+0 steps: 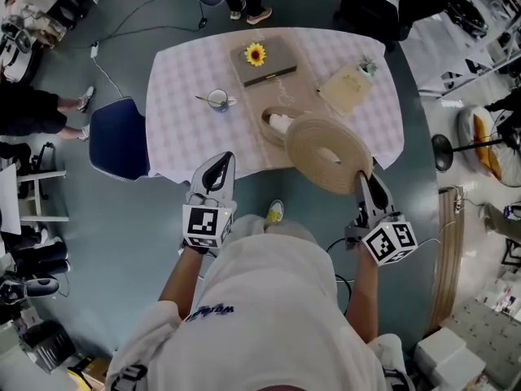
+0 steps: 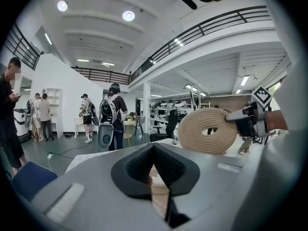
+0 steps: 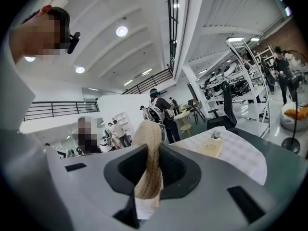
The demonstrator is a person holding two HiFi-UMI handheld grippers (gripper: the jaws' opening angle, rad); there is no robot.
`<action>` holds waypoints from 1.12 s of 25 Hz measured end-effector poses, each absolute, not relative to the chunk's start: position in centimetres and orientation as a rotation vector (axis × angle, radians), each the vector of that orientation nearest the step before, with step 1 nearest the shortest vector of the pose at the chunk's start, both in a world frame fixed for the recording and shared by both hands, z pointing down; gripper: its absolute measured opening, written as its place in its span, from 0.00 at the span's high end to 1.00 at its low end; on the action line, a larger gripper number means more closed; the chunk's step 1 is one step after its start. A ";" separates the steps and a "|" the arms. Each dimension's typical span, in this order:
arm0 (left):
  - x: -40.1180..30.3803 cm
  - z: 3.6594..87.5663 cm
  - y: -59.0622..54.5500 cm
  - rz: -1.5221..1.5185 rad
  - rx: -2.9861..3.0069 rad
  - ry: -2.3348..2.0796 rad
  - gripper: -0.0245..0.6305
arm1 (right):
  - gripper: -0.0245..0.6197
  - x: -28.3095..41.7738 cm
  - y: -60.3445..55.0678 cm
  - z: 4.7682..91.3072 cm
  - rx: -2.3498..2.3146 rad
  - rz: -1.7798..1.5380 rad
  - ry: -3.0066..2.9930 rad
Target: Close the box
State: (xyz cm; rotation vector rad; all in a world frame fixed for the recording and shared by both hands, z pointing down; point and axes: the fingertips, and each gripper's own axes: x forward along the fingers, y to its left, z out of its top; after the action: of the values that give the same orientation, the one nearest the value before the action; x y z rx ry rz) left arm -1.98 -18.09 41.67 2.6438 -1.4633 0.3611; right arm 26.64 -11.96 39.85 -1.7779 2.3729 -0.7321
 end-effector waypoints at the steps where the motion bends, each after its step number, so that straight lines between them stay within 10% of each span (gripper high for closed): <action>1: -1.9 41.8 -18.8 0.363 2.640 -1.461 0.96 | 0.85 26.6 -12.7 39.9 -1.775 -0.737 2.372; 28: -1.1 49.4 -33.9 0.492 2.732 -1.039 0.96 | 0.85 21.7 -24.4 47.0 -1.788 -1.154 2.115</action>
State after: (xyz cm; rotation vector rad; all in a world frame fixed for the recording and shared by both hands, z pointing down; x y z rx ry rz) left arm -1.07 -33.92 49.35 2.7315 -1.0391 0.4920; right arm 21.65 -24.44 47.03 -1.7879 2.1147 -1.1537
